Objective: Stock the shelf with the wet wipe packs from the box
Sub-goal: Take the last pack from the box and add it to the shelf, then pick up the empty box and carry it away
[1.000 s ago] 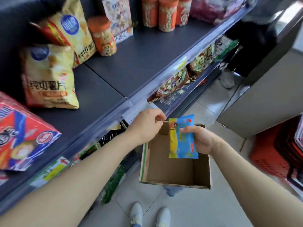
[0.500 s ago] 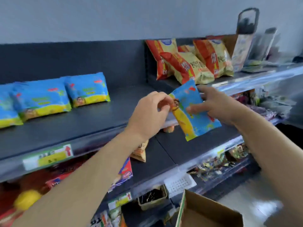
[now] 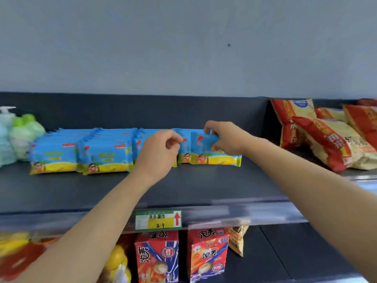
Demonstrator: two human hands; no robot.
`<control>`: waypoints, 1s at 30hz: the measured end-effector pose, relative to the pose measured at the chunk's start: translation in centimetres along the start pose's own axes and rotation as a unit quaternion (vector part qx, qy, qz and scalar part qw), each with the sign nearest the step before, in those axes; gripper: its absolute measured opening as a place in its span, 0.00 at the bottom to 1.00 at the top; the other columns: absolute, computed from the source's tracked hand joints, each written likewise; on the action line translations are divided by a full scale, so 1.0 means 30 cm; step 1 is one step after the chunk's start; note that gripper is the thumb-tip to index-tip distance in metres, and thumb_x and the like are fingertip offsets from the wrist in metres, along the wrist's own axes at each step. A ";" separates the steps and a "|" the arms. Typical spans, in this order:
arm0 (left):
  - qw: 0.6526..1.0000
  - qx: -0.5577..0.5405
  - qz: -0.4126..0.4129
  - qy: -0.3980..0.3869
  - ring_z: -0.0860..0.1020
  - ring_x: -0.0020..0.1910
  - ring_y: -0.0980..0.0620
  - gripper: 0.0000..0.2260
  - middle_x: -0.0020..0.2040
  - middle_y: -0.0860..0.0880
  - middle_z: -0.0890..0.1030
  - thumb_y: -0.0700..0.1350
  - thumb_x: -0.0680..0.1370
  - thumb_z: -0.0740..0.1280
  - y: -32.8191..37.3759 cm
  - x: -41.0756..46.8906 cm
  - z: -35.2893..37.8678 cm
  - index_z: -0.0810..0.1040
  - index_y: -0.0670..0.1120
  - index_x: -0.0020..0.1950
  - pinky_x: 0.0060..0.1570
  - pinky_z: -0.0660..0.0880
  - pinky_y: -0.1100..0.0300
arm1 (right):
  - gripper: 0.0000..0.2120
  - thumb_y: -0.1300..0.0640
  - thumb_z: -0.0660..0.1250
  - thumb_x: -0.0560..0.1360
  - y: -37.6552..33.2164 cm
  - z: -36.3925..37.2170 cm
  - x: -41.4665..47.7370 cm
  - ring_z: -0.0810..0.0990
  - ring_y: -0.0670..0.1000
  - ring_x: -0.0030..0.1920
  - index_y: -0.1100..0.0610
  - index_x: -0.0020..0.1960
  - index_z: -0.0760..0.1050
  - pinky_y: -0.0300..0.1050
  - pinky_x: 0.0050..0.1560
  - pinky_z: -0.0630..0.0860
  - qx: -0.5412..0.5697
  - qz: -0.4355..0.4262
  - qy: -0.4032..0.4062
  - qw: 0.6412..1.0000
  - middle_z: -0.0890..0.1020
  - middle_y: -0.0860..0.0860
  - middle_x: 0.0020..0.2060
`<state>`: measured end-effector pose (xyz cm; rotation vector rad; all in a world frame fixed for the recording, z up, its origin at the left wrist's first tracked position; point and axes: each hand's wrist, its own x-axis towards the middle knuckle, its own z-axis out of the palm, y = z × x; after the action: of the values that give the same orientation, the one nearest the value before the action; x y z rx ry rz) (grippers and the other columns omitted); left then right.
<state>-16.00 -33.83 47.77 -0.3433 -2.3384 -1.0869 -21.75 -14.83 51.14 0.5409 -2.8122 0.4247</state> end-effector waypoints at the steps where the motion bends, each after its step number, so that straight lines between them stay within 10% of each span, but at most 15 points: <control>1: 1.000 0.009 -0.005 0.001 0.78 0.49 0.51 0.08 0.49 0.49 0.81 0.36 0.77 0.63 -0.027 0.007 -0.015 0.80 0.43 0.51 0.53 0.74 0.60 | 0.20 0.63 0.70 0.69 -0.005 0.028 0.032 0.75 0.57 0.47 0.52 0.58 0.70 0.49 0.46 0.75 -0.008 -0.001 -0.013 1.000 0.73 0.50 0.51; 9: 0.999 0.042 -0.013 -0.031 0.77 0.49 0.55 0.07 0.49 0.52 0.80 0.39 0.78 0.63 -0.166 0.052 -0.031 0.79 0.47 0.52 0.51 0.74 0.64 | 0.19 0.61 0.72 0.70 0.032 0.164 0.194 0.71 0.55 0.51 0.53 0.60 0.73 0.50 0.52 0.75 -0.023 0.017 -0.046 0.999 0.73 0.54 0.54; 25: 0.991 -0.020 0.082 -0.106 0.76 0.45 0.58 0.08 0.46 0.54 0.80 0.37 0.77 0.64 -0.064 0.063 0.154 0.81 0.45 0.50 0.45 0.70 0.76 | 0.13 0.59 0.64 0.75 0.108 0.164 0.015 0.73 0.55 0.57 0.56 0.60 0.75 0.50 0.59 0.70 0.010 0.022 0.191 0.981 0.78 0.53 0.54; 30: 0.977 -0.050 0.141 -0.153 0.78 0.45 0.55 0.07 0.47 0.50 0.82 0.37 0.76 0.65 0.097 -0.035 0.290 0.81 0.45 0.51 0.49 0.72 0.66 | 0.10 0.62 0.64 0.74 0.181 0.099 -0.246 0.77 0.56 0.54 0.59 0.55 0.78 0.51 0.56 0.74 0.012 0.036 0.231 0.972 0.80 0.55 0.50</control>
<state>-16.99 -25.30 44.36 -0.9088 -2.4020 -1.0734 -17.78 -8.62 44.95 0.2971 -2.3844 0.5222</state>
